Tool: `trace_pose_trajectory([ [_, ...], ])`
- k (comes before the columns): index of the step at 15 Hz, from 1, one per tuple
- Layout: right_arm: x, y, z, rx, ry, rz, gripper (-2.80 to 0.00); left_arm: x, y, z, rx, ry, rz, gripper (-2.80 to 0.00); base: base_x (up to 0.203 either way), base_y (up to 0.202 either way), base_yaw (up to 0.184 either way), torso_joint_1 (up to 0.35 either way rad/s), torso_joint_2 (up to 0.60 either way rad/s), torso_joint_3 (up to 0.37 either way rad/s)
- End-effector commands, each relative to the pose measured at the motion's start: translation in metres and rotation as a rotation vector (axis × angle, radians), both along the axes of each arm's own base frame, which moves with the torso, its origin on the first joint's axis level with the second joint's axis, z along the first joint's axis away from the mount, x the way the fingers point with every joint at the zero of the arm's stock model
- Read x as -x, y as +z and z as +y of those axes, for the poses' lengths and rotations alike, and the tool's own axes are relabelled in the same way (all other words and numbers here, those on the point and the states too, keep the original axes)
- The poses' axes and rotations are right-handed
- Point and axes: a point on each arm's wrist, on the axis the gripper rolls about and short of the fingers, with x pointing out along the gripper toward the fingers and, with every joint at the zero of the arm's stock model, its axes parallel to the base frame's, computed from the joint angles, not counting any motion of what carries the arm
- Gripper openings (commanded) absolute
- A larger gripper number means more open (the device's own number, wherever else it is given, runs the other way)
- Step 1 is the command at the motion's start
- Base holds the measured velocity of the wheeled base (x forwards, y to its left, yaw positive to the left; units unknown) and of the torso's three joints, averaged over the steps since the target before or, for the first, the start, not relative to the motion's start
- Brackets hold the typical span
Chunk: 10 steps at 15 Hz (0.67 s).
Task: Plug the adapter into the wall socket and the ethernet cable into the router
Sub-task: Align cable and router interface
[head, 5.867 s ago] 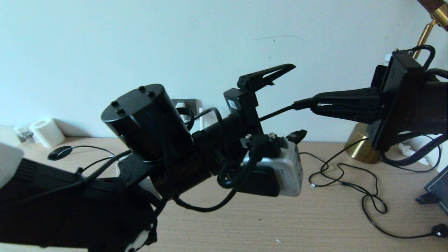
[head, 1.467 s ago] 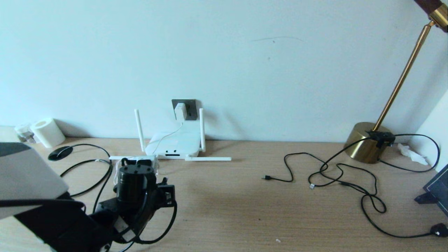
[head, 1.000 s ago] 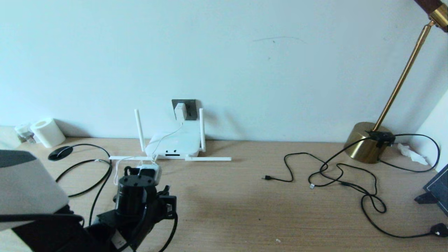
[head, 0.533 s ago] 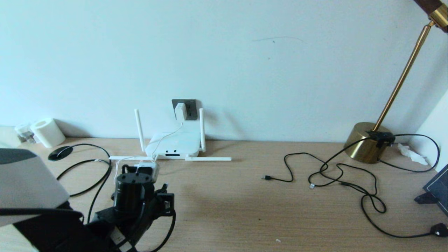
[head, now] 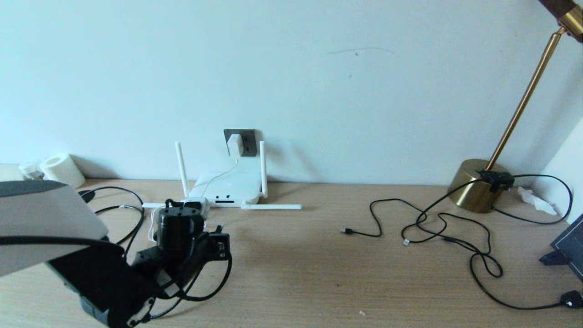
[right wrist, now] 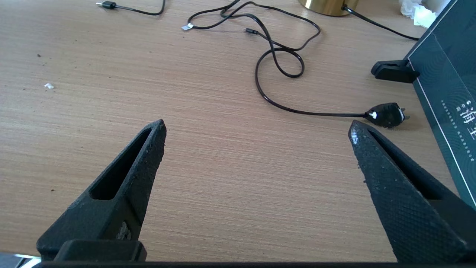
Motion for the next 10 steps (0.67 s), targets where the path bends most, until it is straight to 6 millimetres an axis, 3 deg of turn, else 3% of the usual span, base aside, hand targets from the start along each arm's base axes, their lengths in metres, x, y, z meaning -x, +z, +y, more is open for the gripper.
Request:
trace_pose_trajectory([
  [1, 0.0, 0.0, 0.0, 0.001, 0.002, 0.001, 0.0, -0.008, 0.002, -0.003, 0.002, 0.003, -0.007, -2.8, 0.0, 0.0, 0.0, 0.0, 0.0, 0.0],
  [6, 0.0, 0.0, 0.0, 0.001, 0.002, 0.001, 0.0, -0.035, 0.016, -0.014, 0.007, -0.021, 0.012, -2.8, 0.0, 0.0, 0.0, 0.0, 0.0, 0.0],
  [10, 0.0, 0.0, 0.0, -0.001, 0.002, 0.001, 0.0, -0.044, 0.011, -0.017, 0.006, -0.024, 0.025, -2.8, 0.0, 0.0, 0.0, 0.0, 0.0, 0.0],
])
